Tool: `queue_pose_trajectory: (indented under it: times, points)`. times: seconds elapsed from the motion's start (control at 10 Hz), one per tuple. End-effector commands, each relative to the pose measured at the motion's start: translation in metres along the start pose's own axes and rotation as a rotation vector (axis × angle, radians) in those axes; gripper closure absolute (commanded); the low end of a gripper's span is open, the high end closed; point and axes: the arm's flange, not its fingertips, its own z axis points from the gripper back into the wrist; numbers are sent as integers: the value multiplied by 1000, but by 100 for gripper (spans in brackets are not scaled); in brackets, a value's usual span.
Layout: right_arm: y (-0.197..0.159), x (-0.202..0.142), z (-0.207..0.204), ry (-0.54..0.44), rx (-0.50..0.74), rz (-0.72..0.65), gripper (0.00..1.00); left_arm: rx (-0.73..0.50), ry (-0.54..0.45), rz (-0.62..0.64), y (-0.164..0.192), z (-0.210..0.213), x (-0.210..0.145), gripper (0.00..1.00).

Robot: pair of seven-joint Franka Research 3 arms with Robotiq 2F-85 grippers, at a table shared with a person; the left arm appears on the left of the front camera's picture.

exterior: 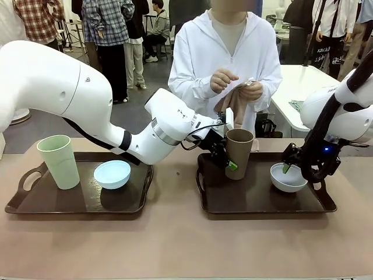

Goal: Set up a tray with a mat and arrange the tableware.
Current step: Pick up the Picnic Bowl and Reusable plastic cup from the Handle tray in front of the human's position and hold them in the air.

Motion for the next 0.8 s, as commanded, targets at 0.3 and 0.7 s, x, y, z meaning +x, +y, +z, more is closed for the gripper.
queue_pose_trajectory:
  times: [0.3, 0.7]
  points:
    - [0, 6, -2, 8, 14, 11, 100, 13, -2, 17, 10, -4, 6, 100]
    - [2, 6, -4, 8, 16, 14, 100, 16, -3, 25, 12, -1, 6, 74]
